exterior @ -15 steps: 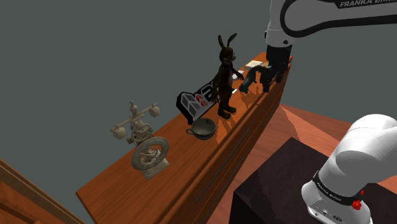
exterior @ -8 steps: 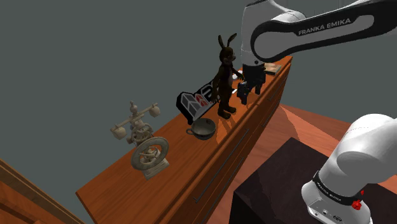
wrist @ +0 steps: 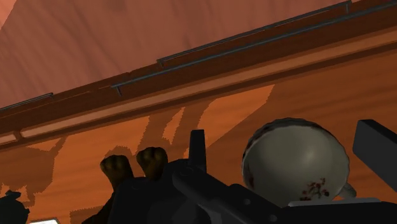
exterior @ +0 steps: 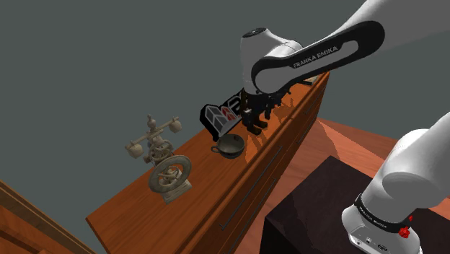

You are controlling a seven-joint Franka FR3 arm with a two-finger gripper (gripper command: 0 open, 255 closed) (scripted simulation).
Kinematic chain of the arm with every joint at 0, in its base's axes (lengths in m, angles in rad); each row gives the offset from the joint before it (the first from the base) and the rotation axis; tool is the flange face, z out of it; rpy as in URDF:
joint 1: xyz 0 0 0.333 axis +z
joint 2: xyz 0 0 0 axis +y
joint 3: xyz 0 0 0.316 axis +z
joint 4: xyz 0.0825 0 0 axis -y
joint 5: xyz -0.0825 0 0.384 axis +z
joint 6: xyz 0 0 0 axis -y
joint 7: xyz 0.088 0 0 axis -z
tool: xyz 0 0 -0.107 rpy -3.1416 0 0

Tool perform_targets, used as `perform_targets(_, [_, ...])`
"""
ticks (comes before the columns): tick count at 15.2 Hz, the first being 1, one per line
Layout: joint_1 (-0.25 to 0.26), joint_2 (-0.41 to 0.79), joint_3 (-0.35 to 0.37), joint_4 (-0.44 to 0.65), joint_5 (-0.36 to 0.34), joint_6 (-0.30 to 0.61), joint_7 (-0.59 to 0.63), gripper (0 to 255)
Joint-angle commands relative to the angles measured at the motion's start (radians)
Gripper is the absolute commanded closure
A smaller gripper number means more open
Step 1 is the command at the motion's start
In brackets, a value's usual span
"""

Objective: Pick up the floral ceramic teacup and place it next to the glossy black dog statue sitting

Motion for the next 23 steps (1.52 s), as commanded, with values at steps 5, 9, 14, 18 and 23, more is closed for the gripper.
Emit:
perform_targets(5, [0.010, 0.226, 0.067, 0.109, -0.090, 0.093, 0.155, 0])
perform_targets(9, [0.033, 0.391, 0.086, 0.217, -0.174, 0.122, 0.260, 0])
perform_targets(14, [0.087, 0.598, 0.079, 0.384, -0.276, 0.125, 0.371, 0])
perform_targets(18, [0.117, 0.695, 0.064, 0.463, -0.316, 0.127, 0.410, 0])
perform_targets(23, [0.116, 0.730, 0.051, 0.444, -0.338, 0.180, 0.424, 0])
